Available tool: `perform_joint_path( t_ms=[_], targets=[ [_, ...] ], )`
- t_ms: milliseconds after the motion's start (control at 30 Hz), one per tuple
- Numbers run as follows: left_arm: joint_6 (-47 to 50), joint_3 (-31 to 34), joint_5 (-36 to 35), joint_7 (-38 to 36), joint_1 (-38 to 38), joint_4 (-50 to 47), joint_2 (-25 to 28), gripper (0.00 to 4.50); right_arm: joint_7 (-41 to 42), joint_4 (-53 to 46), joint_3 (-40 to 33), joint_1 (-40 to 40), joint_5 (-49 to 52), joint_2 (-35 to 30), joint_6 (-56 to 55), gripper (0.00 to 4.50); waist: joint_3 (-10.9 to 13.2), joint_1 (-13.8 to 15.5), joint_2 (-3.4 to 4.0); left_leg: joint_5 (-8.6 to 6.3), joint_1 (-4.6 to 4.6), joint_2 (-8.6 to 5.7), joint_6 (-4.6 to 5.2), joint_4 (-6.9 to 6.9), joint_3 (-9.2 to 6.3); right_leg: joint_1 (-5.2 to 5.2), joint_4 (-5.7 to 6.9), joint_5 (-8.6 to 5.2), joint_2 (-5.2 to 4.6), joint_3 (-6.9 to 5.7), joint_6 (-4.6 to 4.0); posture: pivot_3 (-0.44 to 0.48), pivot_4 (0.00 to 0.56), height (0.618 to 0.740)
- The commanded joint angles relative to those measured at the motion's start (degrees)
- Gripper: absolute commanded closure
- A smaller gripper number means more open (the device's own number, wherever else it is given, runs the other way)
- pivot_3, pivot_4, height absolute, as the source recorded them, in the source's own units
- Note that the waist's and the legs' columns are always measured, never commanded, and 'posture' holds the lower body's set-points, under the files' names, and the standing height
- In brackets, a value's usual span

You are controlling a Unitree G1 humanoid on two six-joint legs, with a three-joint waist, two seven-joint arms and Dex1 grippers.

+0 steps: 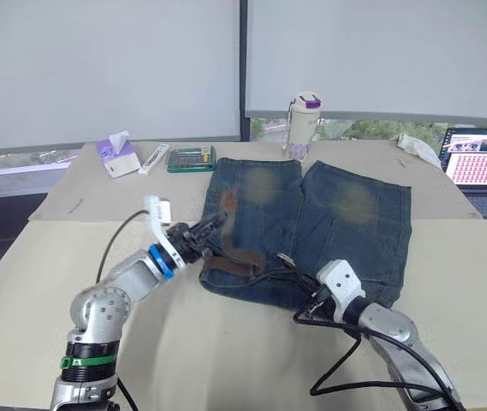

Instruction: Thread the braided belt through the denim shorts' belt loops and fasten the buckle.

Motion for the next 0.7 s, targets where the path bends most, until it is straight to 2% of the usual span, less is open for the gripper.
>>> perform_joint_path(
  t_ms=[33,100,300,533,700],
  targets=[
    [-1.66,-4.18,5.85,-2.95,-0.40,-2.14,0.64,4.50,-1.13,-1.37,-2.89,-0.65,2.62,2.40,-4.84,4.47,0.00,0.01,0.01,0.00,0.00,0.00,0.00,-0.02,0.00,-0.01,0.01,0.00,0.00,0.00,0.00,0.000,0.150,0.740],
    [-1.78,-6.78,8.30,-3.86,-0.81,-2.33,0.05,4.50,-1.45,-1.36,-3.61,-0.47,3.13,3.73,-5.74,4.47,0.01,0.03,0.02,-0.01,-0.02,0.01,0.02,-0.02,-0.01,-0.03,0.01,0.00,-0.02,0.00,-0.01,0.000,0.150,0.740],
    [-6.35,-16.66,22.60,-6.04,-3.61,-0.03,0.24,4.50,-1.58,-2.04,-3.72,0.33,3.53,5.62,-8.04,4.47,0.01,0.12,0.02,-0.02,-0.04,-0.02,0.05,0.00,0.03,-0.03,0.01,0.00,-0.05,-0.01,-0.01,0.000,0.150,0.740],
    [-4.62,-16.93,26.26,-3.93,-5.52,2.15,-4.81,4.50,-0.88,-2.46,-2.19,1.23,1.27,5.19,-10.03,4.47,0.00,0.07,0.07,-0.04,-0.06,0.01,0.09,0.00,-0.02,-0.07,0.02,0.00,-0.05,-0.01,0.00,0.000,0.150,0.740],
    [-5.68,-17.87,30.51,-3.40,-6.80,3.91,-6.17,4.50,0.00,-1.87,-0.79,1.49,-1.19,3.62,-12.14,4.47,0.00,0.08,0.07,-0.04,-0.07,-0.03,0.09,0.01,0.04,-0.07,0.03,0.00,-0.05,-0.01,0.00,0.000,0.150,0.740]
  ],
)
